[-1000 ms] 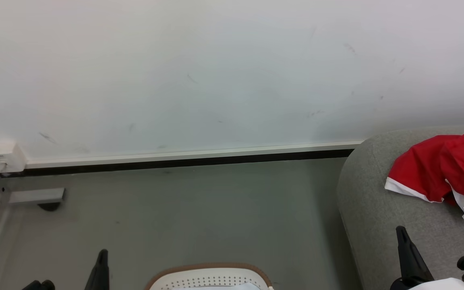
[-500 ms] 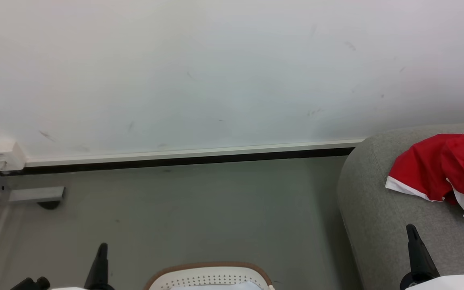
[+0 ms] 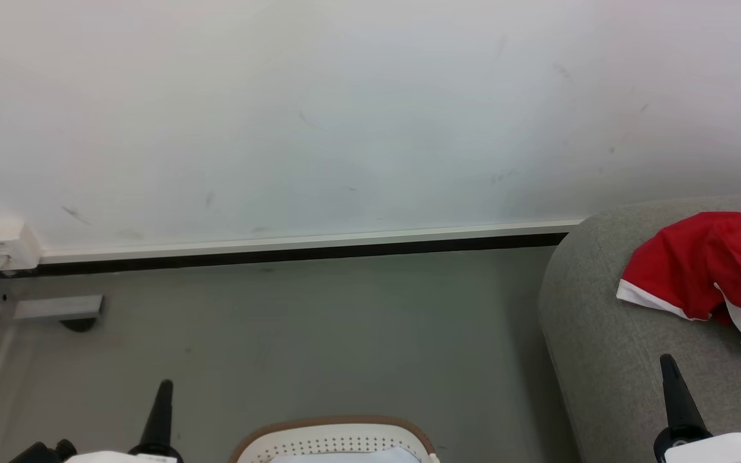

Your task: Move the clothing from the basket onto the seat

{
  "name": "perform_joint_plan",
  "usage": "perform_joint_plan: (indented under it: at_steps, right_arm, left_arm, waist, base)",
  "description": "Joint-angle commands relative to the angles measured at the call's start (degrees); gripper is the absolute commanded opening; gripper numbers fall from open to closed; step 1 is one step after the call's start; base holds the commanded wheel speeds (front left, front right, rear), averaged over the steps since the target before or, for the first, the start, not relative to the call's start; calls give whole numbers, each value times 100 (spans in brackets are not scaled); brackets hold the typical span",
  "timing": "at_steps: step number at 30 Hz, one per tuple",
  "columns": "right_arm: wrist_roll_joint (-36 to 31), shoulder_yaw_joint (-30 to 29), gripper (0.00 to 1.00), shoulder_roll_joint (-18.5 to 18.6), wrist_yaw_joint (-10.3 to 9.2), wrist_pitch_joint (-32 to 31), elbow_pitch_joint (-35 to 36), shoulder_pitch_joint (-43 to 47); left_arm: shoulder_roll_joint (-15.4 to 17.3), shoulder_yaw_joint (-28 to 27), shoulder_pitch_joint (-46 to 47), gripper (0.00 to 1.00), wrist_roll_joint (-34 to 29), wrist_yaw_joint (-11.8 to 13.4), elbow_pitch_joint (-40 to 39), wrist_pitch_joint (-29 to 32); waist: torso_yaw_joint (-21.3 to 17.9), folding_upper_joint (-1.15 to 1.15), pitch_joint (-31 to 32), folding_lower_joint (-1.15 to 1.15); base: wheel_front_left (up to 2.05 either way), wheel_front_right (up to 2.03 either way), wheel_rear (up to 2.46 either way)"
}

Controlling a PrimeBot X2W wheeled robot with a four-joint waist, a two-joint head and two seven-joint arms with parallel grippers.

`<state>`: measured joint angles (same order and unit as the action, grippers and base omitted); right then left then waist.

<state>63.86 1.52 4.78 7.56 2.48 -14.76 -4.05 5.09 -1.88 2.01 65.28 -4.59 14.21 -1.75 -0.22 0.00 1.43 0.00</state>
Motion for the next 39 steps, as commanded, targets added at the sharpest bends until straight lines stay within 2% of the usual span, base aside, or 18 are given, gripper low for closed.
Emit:
perform_joint_plan:
  at_steps: [1, 39]
  right_arm:
    - [132, -48, 0, -9, -7, -31, 77, -135]
    - [1916, -494, 0, -79, -11, -546, 92, -202]
  left_arm:
    - [14, -57, 120, 0, 119, -39, -60, 34]
    - [-140, -329, 337, 0, 1793, -211, -38, 554]
  waist:
    - [0, 0, -3, 0]
    - [13, 0, -93, 0]
  base:
    - [0, 0, 0]
    - [0, 0, 0]
